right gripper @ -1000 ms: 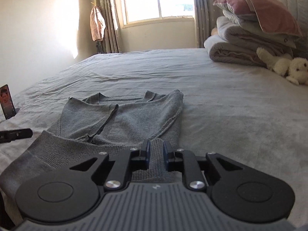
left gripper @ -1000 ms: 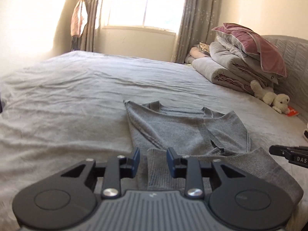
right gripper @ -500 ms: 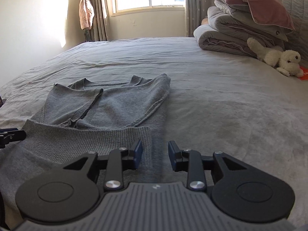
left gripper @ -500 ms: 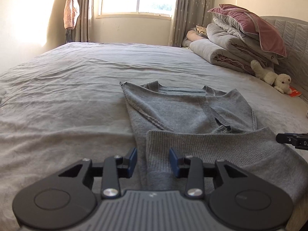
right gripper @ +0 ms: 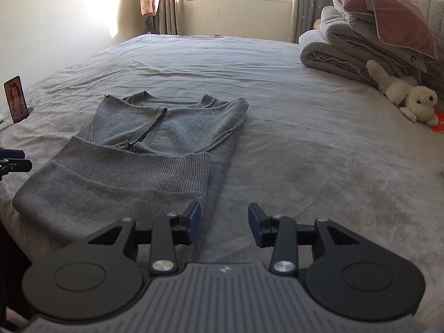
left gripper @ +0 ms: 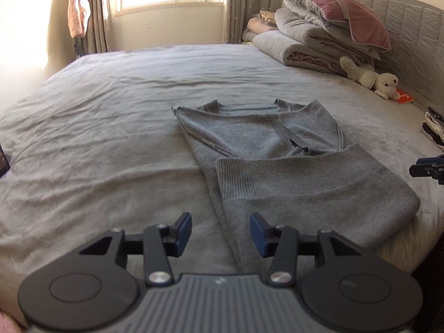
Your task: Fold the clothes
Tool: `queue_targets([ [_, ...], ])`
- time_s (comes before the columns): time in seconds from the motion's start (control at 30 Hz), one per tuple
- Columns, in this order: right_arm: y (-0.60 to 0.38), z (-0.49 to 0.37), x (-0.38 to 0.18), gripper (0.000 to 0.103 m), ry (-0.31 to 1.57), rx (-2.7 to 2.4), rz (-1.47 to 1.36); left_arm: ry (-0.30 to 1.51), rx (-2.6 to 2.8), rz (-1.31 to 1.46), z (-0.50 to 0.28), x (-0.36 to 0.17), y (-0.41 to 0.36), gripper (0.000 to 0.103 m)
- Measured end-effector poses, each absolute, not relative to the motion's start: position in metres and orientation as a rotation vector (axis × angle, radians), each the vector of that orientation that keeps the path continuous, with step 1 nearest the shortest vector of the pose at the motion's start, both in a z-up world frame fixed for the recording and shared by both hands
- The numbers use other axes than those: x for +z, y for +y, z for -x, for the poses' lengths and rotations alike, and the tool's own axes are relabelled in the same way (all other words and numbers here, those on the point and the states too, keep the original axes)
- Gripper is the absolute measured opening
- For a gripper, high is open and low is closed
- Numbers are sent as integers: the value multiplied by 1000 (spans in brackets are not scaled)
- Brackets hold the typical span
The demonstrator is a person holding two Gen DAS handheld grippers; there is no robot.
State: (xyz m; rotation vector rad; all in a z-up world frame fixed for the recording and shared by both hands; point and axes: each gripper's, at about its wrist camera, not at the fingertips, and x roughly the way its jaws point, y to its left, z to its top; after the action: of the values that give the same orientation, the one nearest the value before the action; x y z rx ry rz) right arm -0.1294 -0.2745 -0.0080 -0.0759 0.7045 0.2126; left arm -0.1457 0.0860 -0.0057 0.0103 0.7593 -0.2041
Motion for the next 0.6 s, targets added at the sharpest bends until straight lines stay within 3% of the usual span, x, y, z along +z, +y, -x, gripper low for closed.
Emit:
queue_targets([
  [0.23, -298, 133, -16, 43, 868, 282, -182, 1002, -284, 482, 129, -31, 129, 50],
  [0.6, -344, 110, -54, 47, 1081, 380, -747, 1129, -362, 786, 118, -62, 151, 49],
])
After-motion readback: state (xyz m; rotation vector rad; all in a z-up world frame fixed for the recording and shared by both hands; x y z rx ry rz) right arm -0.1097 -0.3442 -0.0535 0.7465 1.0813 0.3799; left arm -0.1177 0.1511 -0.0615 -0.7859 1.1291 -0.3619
